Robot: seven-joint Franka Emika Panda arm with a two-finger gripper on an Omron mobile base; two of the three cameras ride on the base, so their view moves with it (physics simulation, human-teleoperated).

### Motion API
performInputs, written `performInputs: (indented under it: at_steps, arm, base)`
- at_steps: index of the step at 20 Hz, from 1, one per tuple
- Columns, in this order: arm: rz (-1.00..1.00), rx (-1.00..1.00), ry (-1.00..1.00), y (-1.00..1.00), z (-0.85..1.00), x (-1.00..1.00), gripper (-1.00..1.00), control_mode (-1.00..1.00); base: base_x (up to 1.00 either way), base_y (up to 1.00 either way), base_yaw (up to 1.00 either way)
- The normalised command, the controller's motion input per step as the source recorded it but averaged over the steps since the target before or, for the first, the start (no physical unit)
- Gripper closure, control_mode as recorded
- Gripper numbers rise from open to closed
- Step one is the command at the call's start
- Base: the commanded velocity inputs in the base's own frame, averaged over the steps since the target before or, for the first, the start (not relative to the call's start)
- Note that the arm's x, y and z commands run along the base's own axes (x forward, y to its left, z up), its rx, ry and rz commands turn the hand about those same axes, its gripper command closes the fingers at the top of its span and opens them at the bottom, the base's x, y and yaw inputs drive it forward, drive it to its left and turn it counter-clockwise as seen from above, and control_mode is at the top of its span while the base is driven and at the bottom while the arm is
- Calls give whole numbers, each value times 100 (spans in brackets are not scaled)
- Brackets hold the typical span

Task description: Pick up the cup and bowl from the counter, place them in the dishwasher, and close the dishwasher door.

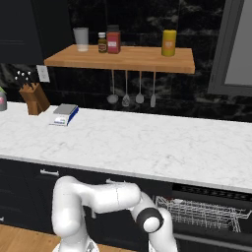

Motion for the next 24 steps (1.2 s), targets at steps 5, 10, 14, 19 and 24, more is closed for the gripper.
performInputs:
  at_steps: [5,10,14,19,24]
  arm:
    - [0,3,7,45,-6,100,-100,-100]
    - [0,5,11,46,0,100,-100,-100]
    - [0,12,19,9,8,100,-100,-100]
    - [0,11,17,4,4,100,-100,-100]
    - [0,13,15,2,5,100,-100,-100]
  base:
    - [0,0,0]
    - [0,0,0]
    - [0,0,0]
    - [0,0,0]
    - [0,0,0]
